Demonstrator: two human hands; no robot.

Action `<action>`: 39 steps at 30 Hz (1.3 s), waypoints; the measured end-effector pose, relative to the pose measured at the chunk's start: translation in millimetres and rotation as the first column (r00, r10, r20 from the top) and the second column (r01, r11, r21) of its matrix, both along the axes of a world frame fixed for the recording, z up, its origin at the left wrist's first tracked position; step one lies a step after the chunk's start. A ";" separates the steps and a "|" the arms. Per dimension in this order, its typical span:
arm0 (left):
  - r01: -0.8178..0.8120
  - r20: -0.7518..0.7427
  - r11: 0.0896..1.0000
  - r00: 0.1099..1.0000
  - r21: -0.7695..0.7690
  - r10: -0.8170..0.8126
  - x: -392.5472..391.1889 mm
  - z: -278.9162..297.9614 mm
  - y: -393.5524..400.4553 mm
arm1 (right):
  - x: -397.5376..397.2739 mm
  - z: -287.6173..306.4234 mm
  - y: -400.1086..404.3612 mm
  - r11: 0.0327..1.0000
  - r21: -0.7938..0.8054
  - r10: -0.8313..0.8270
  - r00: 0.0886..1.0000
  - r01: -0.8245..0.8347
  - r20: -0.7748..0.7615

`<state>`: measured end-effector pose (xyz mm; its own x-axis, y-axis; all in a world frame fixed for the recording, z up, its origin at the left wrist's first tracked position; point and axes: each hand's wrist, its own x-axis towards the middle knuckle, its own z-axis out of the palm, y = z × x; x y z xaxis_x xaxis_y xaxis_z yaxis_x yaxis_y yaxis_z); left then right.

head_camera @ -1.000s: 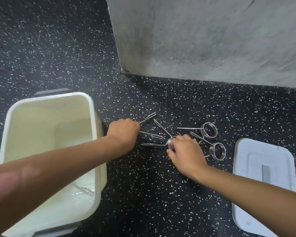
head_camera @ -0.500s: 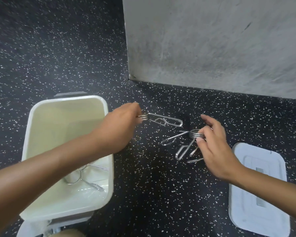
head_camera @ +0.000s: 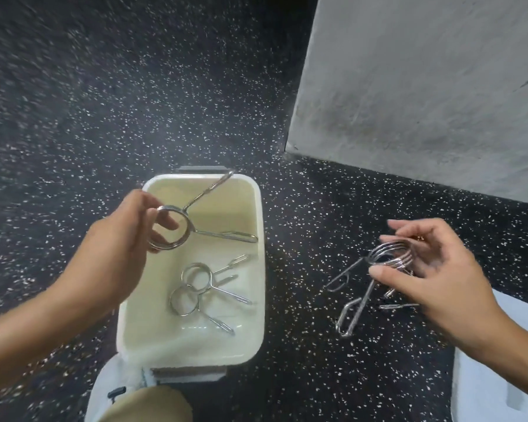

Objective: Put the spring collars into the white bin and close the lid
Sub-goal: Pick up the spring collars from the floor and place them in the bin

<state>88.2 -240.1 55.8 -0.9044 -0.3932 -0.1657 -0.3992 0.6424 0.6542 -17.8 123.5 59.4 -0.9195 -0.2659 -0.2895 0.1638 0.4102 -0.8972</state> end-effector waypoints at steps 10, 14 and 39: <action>0.363 0.465 0.889 0.861 -0.278 -0.206 -17.3 -32.9 -15.8 | -14.3 15.3 -54.4 0.990 -0.141 0.025 0.995 -0.011 0.095; 0.437 0.567 0.860 0.791 -0.262 -0.230 -48.4 -44.3 -9.9 | -11.9 16.2 -66.3 0.985 -0.162 0.074 0.994 -0.059 0.084; 0.156 0.254 0.957 0.963 -0.244 -0.092 -20.4 -34.2 -32.4 | -20.2 35.5 -192.9 0.872 0.048 0.490 0.869 -0.488 -0.075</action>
<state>67.8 -272.5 21.6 -0.8954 -0.3386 -0.2891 -0.4286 0.8312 0.3541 -38.0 -69.4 94.8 -0.6948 -0.6808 -0.2319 -0.1375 0.4422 -0.8863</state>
